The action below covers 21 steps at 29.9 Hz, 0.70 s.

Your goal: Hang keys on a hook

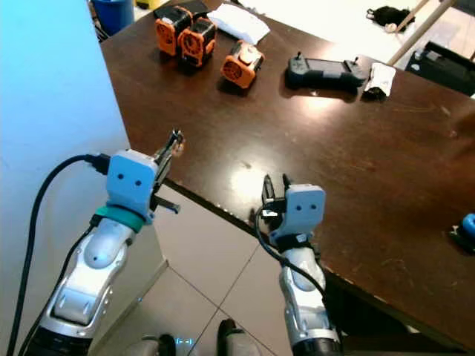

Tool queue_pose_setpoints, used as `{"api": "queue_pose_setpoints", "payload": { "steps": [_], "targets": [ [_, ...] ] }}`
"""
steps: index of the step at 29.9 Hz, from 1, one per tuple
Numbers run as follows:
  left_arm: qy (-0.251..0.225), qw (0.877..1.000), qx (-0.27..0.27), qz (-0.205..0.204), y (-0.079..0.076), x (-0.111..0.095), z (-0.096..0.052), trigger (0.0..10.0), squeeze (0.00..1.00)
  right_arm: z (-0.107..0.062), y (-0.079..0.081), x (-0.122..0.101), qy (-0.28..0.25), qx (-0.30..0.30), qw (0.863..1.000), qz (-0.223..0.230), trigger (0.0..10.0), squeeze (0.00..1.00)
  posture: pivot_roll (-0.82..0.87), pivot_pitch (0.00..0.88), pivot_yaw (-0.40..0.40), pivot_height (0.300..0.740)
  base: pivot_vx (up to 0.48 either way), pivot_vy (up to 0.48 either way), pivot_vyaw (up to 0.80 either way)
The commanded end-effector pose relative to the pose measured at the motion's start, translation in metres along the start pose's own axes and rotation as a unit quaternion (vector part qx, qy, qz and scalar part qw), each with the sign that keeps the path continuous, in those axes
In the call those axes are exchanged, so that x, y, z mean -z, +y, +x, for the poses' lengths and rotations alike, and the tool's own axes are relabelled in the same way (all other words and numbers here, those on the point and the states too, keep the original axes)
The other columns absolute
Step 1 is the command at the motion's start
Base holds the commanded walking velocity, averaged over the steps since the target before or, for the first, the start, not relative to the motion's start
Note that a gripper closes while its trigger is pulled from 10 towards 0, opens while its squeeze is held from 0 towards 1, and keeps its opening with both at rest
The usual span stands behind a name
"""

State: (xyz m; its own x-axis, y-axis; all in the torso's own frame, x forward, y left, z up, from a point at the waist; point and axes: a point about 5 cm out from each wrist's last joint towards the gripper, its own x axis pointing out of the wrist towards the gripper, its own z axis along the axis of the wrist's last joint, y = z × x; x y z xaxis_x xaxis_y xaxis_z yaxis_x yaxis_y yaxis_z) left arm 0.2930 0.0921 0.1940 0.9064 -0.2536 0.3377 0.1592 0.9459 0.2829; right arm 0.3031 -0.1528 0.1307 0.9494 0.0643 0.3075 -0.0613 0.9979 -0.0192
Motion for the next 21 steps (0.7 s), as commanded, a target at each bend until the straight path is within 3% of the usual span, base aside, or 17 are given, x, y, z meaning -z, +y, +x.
{"api": "queue_pose_setpoints", "payload": {
  "steps": [1, 21],
  "targets": [
    [0.006, 1.0, 0.01, 0.014, -0.005, 0.0049, -0.0093, 10.0, 0.0, -0.0062, -0.0021, 0.007, 0.019, -0.001, 1.0, -0.001, 10.0, 0.0, -0.06, 0.127, -0.029, 0.74, -0.259, 0.0, 0.0],
    [0.009, 1.0, 0.019, 0.02, -0.0113, 0.0079, -0.0126, 10.0, 0.0, -0.0028, -0.0055, 0.0101, 0.033, -0.005, 0.999, -0.014, 10.0, 0.0, -0.06, 0.128, -0.035, 0.74, -0.322, 0.0, 0.0]
  ]
}}
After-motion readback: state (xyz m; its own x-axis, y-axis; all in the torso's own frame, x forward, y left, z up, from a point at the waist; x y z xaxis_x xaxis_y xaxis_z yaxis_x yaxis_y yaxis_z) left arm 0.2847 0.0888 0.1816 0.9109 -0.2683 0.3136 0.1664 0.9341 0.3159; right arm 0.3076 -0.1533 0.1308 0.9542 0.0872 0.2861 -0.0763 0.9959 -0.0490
